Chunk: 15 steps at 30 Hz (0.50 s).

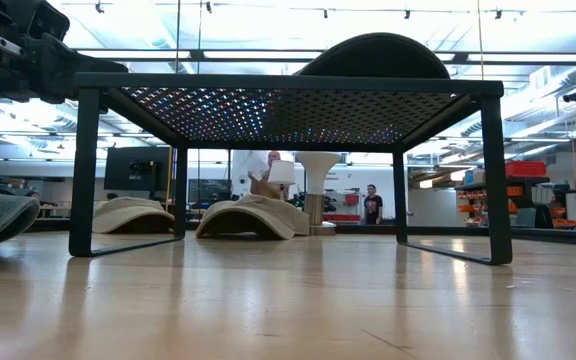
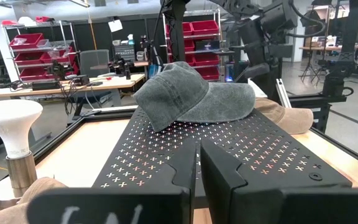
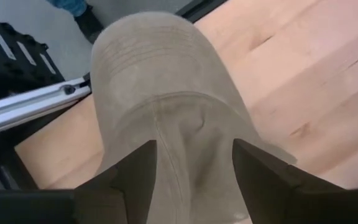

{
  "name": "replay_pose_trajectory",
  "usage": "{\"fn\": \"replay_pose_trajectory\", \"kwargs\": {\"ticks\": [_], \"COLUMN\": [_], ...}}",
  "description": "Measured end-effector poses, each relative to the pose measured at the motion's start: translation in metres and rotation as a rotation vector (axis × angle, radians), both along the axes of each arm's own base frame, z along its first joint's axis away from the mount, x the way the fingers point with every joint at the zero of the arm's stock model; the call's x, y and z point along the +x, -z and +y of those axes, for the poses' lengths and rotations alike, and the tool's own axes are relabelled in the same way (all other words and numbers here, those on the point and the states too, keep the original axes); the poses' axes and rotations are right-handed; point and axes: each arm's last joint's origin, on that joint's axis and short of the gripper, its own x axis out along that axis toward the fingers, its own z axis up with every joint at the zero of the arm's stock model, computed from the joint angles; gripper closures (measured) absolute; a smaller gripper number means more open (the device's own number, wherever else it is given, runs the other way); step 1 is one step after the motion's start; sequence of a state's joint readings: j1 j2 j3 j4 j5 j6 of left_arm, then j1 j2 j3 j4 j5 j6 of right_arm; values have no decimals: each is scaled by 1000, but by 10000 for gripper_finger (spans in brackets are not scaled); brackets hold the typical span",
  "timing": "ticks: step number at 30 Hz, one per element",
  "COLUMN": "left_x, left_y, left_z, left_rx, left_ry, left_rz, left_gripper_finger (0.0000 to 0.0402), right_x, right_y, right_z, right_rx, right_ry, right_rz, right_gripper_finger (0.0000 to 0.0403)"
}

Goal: Pick & Place hat
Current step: Put the bottom brown cap on the shelf

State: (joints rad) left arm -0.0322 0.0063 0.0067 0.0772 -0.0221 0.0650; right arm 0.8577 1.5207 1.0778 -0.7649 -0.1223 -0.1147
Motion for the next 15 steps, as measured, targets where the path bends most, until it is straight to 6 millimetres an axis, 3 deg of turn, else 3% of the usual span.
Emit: {"fn": "replay_pose_trajectory", "kwargs": {"ticks": [15], "left_x": [0], "left_y": [0], "left_z": [0], "left_rx": [0], "left_ry": [0], "left_rz": [0], "left_gripper_finger": [372], "right_x": [-5], "right_y": [22], "right_z": [-6], "right_rx": [-14], "right_ry": [-1], "right_rz": [24], "right_gripper_finger": [190]}}
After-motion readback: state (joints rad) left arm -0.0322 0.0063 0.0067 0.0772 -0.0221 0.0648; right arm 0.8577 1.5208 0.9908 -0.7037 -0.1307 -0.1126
